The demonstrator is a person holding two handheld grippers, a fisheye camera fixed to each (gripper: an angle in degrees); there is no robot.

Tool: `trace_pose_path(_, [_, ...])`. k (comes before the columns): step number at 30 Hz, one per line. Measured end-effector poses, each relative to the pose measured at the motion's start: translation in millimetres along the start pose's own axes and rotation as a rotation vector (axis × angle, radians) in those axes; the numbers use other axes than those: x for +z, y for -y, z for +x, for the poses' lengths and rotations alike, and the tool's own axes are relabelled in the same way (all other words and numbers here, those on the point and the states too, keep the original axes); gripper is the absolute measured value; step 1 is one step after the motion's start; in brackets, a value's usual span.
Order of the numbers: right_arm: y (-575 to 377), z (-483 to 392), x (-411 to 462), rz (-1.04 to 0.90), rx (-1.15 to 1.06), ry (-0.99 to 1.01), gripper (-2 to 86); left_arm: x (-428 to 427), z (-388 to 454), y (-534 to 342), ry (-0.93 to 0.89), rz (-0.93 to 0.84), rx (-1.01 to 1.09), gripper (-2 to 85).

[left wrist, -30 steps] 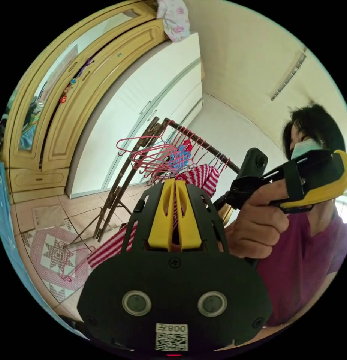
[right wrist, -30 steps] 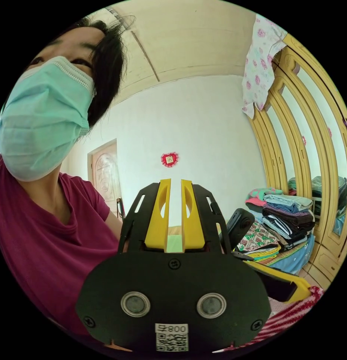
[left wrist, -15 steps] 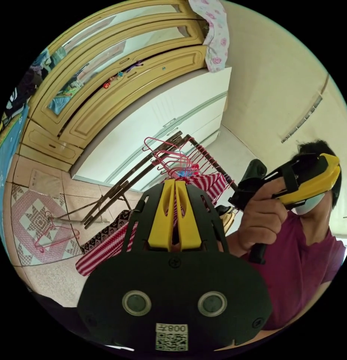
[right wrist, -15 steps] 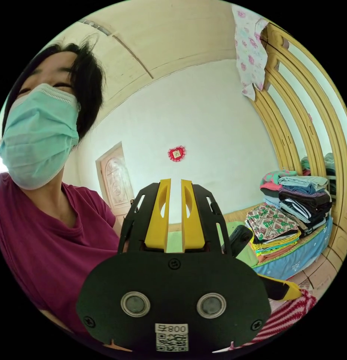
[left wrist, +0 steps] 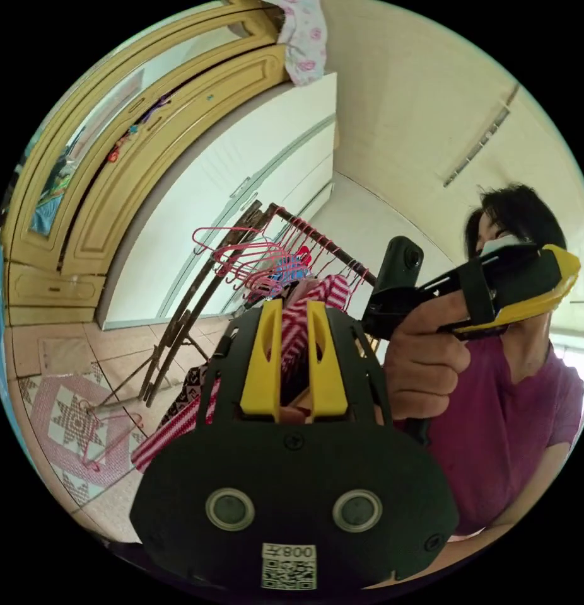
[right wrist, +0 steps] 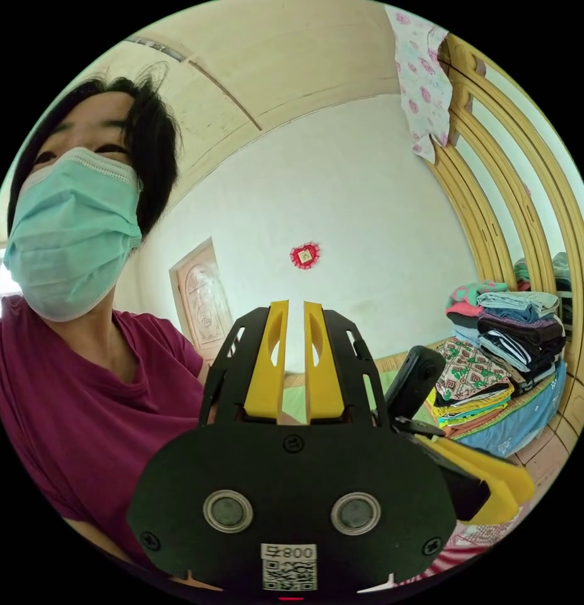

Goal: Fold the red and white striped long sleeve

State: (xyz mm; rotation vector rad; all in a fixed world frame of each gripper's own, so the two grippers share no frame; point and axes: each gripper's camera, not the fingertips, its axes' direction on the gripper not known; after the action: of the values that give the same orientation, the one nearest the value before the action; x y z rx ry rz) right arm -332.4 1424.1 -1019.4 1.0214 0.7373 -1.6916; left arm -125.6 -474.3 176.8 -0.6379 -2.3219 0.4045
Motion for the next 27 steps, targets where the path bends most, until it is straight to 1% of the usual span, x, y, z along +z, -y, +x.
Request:
trace_pose_path(2, [8.4, -6.9, 0.7, 0.013, -0.019, -0.002, 3.5, 13.6, 14.6, 16.6, -0.016, -0.029, 0.056, 9.0])
trace_pose_path(6, [22.7, -17.7, 4.8, 0.021, -0.052, -0.025, 3.6, 82.2, 53.2, 56.7, -0.012, -0.237, 0.198, 10.2])
trace_pose_path(8, [32.5, -24.8, 7.8, 0.021, -0.072, -0.057, 3.6, 108.2, 68.1, 70.1, 0.002, -0.283, 0.246, 10.7])
trace_pose_path(11, [45.0, -31.9, 10.3, 0.027, -0.085, -0.114, 3.5, 141.4, 86.1, 86.7, 0.015, -0.348, 0.301, 10.1])
trace_pose_path(13, [56.7, -35.3, 13.9, 0.02, -0.096, -0.157, 3.4, 162.5, 97.0, 91.4, 0.055, -0.438, 0.321, 7.8])
trace_pose_path(16, [86.3, -41.6, 25.7, 0.003, -0.118, -0.255, 3.1, 160.3, 114.4, 89.8, 0.079, -0.433, 0.335, 4.4])
trace_pose_path(21, [142.1, -53.9, 61.7, -0.032, -0.188, -0.409, 2.6, 149.8, 147.6, 87.5, 0.106, -0.429, 0.35, 3.0])
trace_pose_path(24, [185.4, -52.7, 95.0, -0.131, -0.18, -0.484, 2.7, 145.7, 170.6, 86.6, 0.129, -0.427, 0.362, 2.6])
trace_pose_path(27, [232.9, -55.8, 131.2, -0.266, -0.206, -0.623, 3.4, 143.2, 192.5, 84.8, 0.157, -0.435, 0.376, 2.4])
